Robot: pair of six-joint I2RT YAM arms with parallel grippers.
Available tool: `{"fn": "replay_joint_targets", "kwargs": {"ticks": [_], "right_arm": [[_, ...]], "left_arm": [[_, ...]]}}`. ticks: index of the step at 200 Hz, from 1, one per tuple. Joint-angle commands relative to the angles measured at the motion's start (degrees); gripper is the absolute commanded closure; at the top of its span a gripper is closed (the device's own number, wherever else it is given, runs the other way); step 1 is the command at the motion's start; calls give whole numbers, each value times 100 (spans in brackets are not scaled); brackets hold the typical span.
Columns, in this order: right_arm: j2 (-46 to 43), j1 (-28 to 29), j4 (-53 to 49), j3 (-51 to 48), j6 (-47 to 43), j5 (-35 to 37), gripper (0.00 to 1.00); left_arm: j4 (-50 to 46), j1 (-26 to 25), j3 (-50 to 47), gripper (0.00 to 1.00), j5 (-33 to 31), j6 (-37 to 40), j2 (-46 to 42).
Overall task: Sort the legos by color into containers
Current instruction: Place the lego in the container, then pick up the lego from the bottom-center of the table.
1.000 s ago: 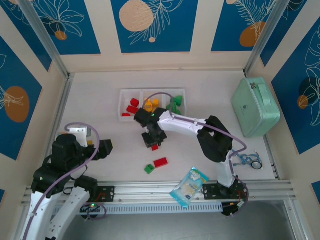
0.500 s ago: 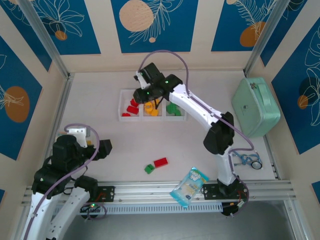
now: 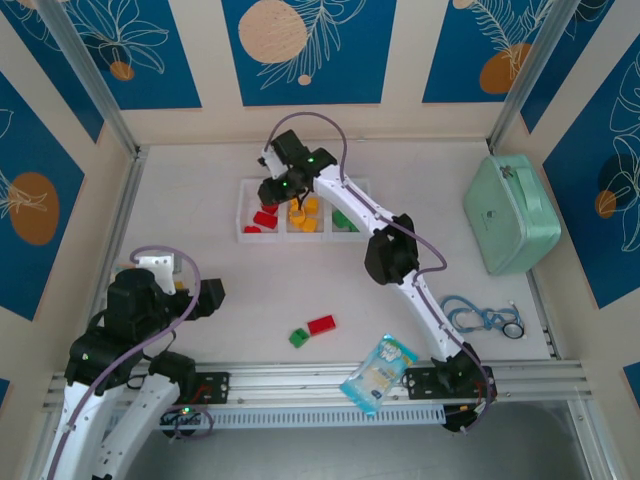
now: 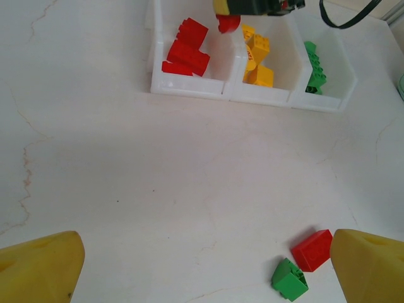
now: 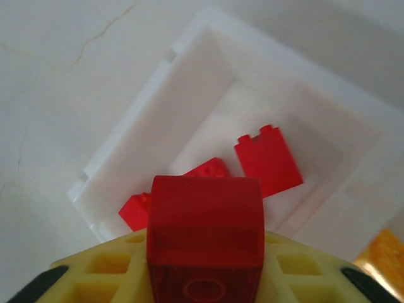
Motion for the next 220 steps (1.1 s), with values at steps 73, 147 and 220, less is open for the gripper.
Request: {"fn": "replay_joint_targets", "kwargs": {"ticks": [73,147,220], "right_arm": [[-1772,196,-957,-383,-468,-141,6],[-5686,1982,383,-6801,-2139,991,7],[-7465,2917,3113,-10338,-4895,780,2]], "left_arm": [[-74,44,33,1,-102,-223,432],[-812,18,507,1,-42,-613,-5],[-3354,-58,1591,1,1513,639,-8]]}}
